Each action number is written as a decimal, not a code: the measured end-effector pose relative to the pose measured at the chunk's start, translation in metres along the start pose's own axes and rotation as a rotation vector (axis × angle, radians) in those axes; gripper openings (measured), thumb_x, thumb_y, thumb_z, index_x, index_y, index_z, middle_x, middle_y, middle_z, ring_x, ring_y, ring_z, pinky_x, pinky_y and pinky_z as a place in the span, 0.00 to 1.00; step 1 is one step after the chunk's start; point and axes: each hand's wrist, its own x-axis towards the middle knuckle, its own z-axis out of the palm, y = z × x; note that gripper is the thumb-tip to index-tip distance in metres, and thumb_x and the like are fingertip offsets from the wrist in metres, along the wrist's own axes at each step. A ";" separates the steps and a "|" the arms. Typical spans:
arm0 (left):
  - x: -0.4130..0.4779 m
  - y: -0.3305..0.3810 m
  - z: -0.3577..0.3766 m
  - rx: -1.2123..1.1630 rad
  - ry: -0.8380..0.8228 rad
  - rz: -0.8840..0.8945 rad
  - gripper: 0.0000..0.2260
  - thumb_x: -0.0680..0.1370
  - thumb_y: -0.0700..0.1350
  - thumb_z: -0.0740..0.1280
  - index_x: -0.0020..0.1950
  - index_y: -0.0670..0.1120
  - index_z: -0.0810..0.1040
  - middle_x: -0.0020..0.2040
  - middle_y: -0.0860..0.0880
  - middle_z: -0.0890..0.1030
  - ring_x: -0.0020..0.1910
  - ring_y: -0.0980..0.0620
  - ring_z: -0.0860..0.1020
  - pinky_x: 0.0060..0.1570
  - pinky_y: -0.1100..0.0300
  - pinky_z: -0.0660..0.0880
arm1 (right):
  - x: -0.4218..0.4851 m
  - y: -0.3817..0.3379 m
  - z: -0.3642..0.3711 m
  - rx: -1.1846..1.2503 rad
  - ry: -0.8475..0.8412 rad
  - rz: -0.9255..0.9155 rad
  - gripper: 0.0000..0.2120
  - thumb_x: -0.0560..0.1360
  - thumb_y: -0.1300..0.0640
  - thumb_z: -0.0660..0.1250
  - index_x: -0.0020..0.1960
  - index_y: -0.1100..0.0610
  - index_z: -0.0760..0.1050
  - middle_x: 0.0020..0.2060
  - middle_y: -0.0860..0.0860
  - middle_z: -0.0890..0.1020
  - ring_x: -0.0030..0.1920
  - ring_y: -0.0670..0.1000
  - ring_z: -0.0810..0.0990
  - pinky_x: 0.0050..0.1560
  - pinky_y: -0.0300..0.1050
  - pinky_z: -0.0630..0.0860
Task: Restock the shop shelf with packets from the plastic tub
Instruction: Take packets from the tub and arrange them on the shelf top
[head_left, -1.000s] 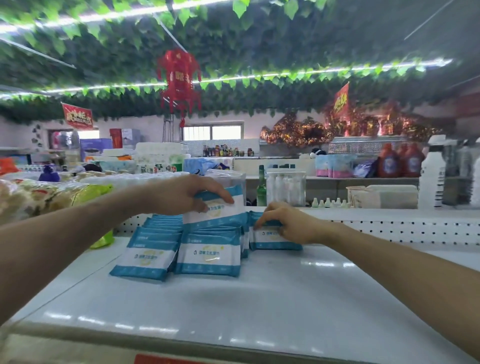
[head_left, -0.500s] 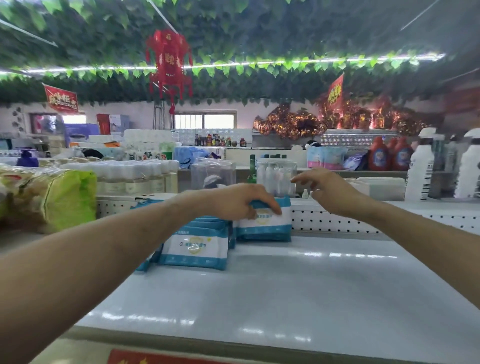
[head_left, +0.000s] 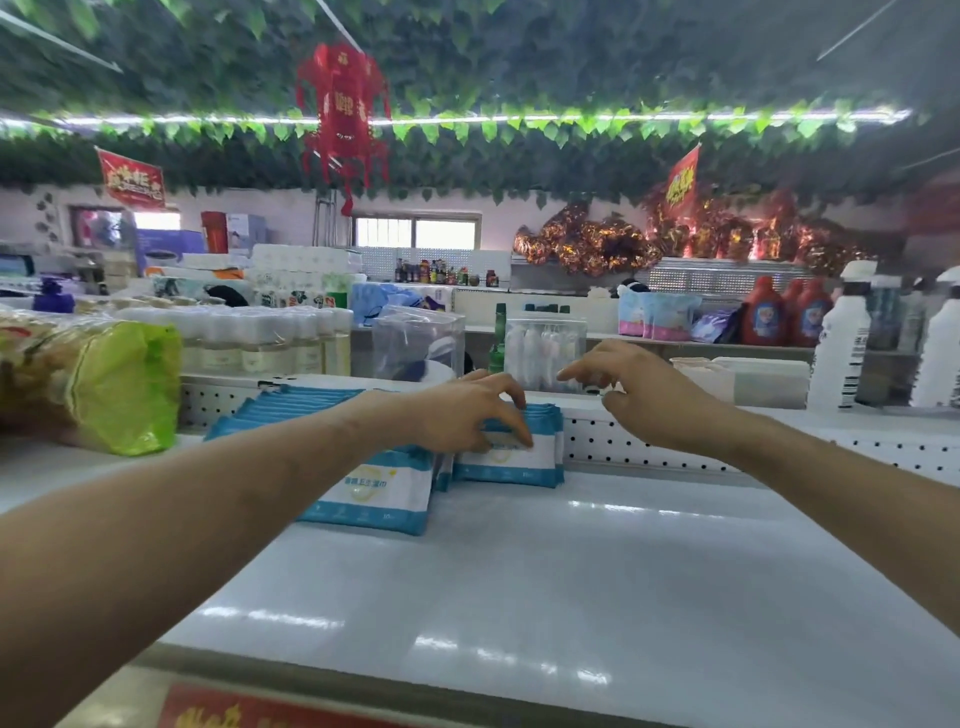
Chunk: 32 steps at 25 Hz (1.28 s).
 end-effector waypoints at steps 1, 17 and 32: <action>-0.003 0.000 -0.004 -0.023 0.027 -0.028 0.19 0.81 0.42 0.69 0.68 0.61 0.79 0.73 0.54 0.67 0.71 0.52 0.64 0.72 0.52 0.62 | 0.007 -0.005 0.005 -0.003 -0.010 -0.024 0.26 0.76 0.72 0.62 0.63 0.44 0.80 0.56 0.47 0.78 0.53 0.47 0.77 0.58 0.50 0.79; -0.435 0.041 -0.052 -0.017 0.297 -0.762 0.13 0.82 0.46 0.67 0.66 0.51 0.80 0.58 0.53 0.77 0.53 0.55 0.79 0.57 0.52 0.78 | -0.010 -0.348 0.076 0.449 -0.070 -0.557 0.21 0.72 0.66 0.65 0.61 0.50 0.82 0.51 0.47 0.81 0.45 0.42 0.76 0.45 0.27 0.68; -0.773 0.227 0.171 -0.380 0.127 -1.395 0.21 0.80 0.44 0.69 0.73 0.50 0.74 0.60 0.48 0.77 0.53 0.50 0.80 0.59 0.52 0.75 | -0.258 -0.599 0.337 0.658 -0.837 -0.716 0.21 0.74 0.69 0.65 0.61 0.52 0.81 0.54 0.48 0.76 0.54 0.48 0.76 0.55 0.43 0.73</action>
